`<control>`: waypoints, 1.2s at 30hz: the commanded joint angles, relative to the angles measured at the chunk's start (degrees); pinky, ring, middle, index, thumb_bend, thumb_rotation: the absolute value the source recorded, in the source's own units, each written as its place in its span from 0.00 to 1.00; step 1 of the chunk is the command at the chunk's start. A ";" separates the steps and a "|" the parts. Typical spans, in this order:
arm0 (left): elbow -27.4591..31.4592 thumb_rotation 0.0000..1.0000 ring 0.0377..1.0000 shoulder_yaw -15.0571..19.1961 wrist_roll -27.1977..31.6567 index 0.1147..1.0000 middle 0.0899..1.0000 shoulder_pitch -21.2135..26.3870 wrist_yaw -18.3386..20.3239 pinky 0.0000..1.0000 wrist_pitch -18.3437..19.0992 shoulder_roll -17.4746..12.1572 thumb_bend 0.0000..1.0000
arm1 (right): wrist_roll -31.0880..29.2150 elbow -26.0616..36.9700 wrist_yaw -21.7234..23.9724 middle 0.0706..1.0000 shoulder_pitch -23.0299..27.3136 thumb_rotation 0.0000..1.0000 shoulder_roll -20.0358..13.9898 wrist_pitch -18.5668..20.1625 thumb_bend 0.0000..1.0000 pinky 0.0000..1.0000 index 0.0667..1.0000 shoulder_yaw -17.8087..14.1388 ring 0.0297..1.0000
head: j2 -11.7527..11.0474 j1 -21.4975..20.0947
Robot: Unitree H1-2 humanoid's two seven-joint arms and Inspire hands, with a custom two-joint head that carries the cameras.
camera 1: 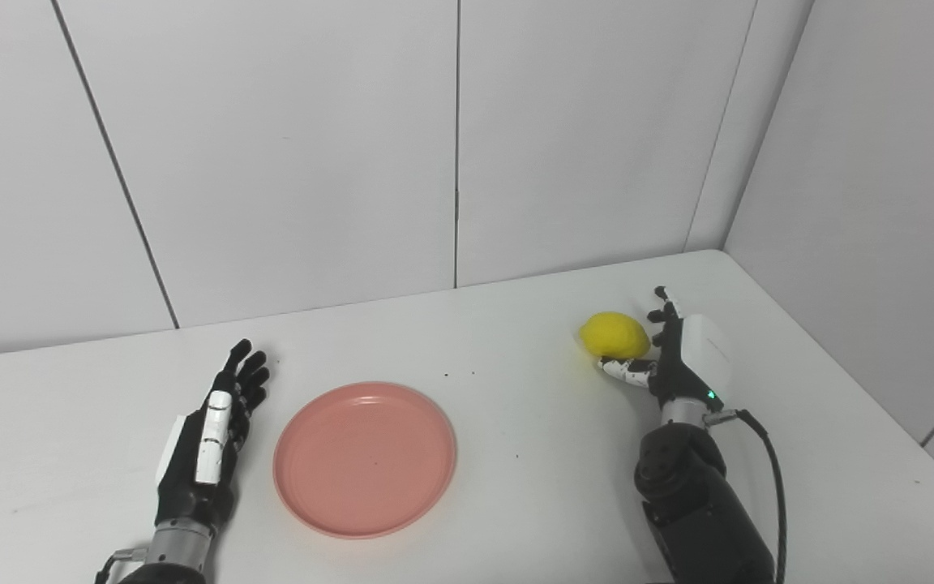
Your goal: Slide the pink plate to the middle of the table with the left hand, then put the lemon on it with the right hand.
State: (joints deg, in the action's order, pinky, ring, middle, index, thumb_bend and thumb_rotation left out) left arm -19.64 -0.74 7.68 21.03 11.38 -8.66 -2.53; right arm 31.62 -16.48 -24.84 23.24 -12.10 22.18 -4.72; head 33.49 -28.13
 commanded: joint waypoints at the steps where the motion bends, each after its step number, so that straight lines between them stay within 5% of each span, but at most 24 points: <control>1: -0.14 1.00 0.94 0.16 0.18 0.93 0.94 -0.55 0.12 0.97 -1.34 0.02 0.55 | -0.20 0.30 -1.32 0.48 1.85 0.00 0.10 -0.77 0.52 0.31 0.78 -0.07 0.42 | -0.02 0.07; 7: 0.56 1.00 0.95 0.06 0.17 0.93 0.94 -0.78 0.14 0.97 -0.79 0.04 0.55 | 0.05 1.00 -1.55 0.50 1.20 0.00 0.03 -0.11 0.52 0.29 0.62 0.35 0.39 | 0.30 0.27; 13: 1.01 1.00 0.95 0.07 0.04 0.93 0.94 -0.93 -0.16 0.97 -0.43 0.18 0.55 | -0.05 1.01 -1.02 0.47 0.63 0.00 0.28 0.00 0.52 0.21 0.59 0.88 0.40 | 0.37 0.54; 18: 1.03 1.00 0.95 0.09 0.09 0.94 0.94 -0.88 -0.22 0.97 -0.37 0.21 0.54 | -0.48 0.77 -0.74 0.49 0.29 0.00 0.28 -0.74 0.52 0.28 0.59 1.39 0.39 | 0.43 0.68; 23: 0.88 1.00 0.95 0.19 0.45 0.94 0.94 -0.78 -0.05 0.97 -0.35 0.23 0.53 | -0.33 0.39 -1.31 0.47 0.36 0.00 0.29 -1.01 0.52 0.20 0.59 1.60 0.39 | 0.40 0.74; 36: 1.05 1.00 0.94 0.19 0.22 0.93 0.93 -0.89 -0.57 0.96 -0.35 0.29 0.53 | -0.70 -0.82 -9.35 0.46 0.02 0.00 1.13 -8.28 0.52 0.19 0.45 0.90 0.38 | 0.38 0.64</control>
State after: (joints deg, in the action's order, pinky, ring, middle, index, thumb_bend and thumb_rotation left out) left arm -18.81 -0.68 7.68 20.62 10.77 -8.49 -2.46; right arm 30.35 -18.13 -31.85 22.09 -10.43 17.68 -3.64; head 33.93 -27.51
